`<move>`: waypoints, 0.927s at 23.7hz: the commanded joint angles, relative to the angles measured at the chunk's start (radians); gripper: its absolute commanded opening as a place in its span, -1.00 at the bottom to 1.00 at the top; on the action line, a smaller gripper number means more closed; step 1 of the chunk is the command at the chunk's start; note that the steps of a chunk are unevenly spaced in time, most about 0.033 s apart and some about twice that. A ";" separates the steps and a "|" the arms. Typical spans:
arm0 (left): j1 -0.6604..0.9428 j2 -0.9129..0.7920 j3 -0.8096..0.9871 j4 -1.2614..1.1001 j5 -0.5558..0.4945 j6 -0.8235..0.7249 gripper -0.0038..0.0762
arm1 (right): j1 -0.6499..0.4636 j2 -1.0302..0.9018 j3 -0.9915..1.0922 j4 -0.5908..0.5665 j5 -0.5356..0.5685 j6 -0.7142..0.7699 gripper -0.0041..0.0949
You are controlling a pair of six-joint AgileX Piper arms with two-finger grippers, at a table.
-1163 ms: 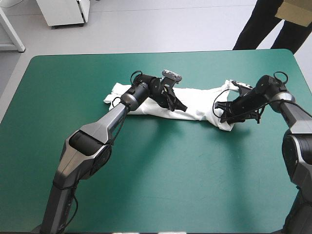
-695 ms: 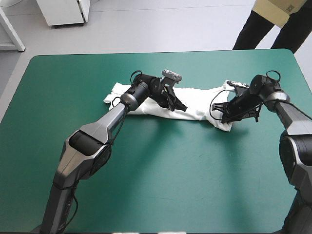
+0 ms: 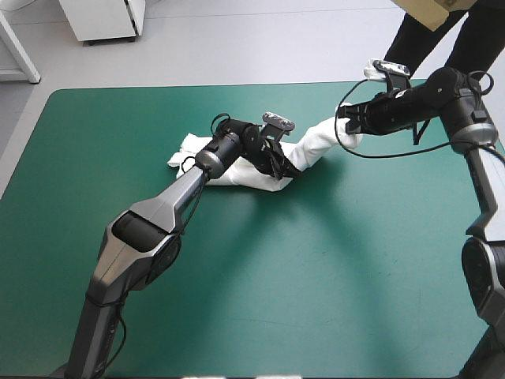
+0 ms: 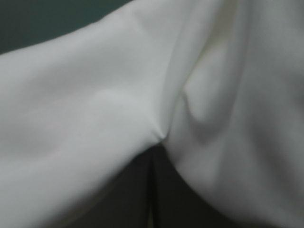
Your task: Fold the cloth
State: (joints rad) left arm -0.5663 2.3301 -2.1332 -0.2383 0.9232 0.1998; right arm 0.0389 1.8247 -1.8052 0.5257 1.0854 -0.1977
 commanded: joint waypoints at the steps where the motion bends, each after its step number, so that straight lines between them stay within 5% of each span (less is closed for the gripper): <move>1: -0.002 -0.056 -0.041 -0.012 0.003 -0.001 -0.96 | 0.009 -0.070 -0.100 0.062 -0.011 -0.018 -0.95; 7: -0.002 -0.056 -0.086 -0.004 0.018 -0.001 -0.96 | 0.058 -0.070 -0.162 0.053 0.002 -0.018 -0.95; 16: 0.077 -0.210 -0.076 0.047 0.229 -0.061 -0.96 | 0.062 -0.061 -0.162 0.057 -0.003 -0.022 -0.95; 20: 0.119 -0.370 0.072 0.088 0.278 -0.059 -0.96 | 0.076 -0.060 -0.162 0.067 -0.042 -0.048 -0.95; 22: 0.148 -0.539 0.304 0.089 0.220 -0.059 -0.96 | 0.110 -0.059 -0.162 0.069 -0.065 -0.070 -0.95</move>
State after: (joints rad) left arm -0.4324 1.9594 -1.9436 -0.1381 1.1959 0.1505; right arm 0.1270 1.8166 -1.9309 0.5462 1.0833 -0.2415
